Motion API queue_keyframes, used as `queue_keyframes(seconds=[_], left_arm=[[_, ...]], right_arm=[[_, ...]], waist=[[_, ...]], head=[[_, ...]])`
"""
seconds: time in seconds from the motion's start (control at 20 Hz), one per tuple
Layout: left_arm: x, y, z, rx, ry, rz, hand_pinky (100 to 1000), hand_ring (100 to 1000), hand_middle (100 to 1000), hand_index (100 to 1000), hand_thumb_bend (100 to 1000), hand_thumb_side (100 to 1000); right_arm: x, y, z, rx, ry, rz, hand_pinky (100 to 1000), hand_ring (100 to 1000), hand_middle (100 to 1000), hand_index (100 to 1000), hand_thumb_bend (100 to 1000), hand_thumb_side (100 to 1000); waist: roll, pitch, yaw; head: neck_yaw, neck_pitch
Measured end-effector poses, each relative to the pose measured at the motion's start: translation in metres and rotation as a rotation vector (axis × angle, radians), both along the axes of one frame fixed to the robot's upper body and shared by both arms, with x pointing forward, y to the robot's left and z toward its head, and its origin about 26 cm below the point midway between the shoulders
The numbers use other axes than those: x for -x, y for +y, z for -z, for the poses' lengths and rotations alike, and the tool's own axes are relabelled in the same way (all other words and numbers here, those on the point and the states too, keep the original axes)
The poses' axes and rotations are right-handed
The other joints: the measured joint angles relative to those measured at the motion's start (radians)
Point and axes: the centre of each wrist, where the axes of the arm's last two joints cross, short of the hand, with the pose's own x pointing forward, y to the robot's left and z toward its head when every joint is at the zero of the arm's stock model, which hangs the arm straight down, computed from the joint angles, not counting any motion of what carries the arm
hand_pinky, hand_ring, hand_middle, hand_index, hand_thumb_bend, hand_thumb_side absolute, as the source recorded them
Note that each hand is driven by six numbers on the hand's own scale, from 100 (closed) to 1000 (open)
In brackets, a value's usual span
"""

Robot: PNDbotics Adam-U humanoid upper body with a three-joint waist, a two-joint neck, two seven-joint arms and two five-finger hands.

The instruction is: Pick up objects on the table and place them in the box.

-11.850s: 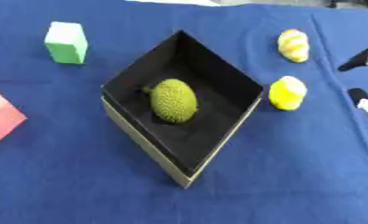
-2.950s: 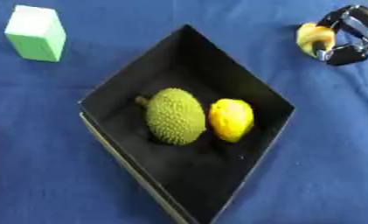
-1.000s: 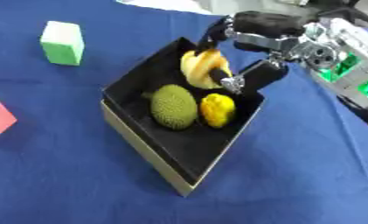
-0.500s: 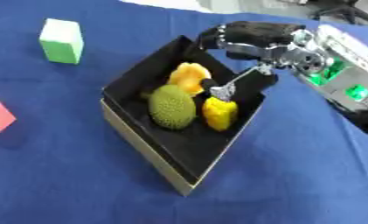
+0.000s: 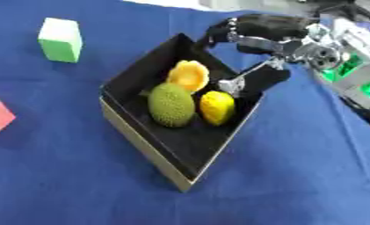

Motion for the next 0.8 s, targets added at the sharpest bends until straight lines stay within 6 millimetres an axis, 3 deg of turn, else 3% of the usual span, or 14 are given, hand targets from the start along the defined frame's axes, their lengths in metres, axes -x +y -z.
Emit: queue_keyframes(seconds=[0.3,0.8], left_arm=[[0.006,0.018,-0.012,-0.2,0.069,-0.13,841,768,696,849,151,565],[0.017,0.037,-0.052,-0.845,0.278,-0.348,854,783,736,865,195,533]], right_arm=[[0.011,-0.04,0.019,-0.028,-0.032,-0.025,848,818,766,859,100,400],[0.027,-0.073,0.069,-0.098,-0.059,-0.028,842,805,745,844,100,419]], waist=[[0.031,0.0,-0.039],[0.072,0.0,-0.08]], head=[[0.048,0.007],[0.109,0.011]])
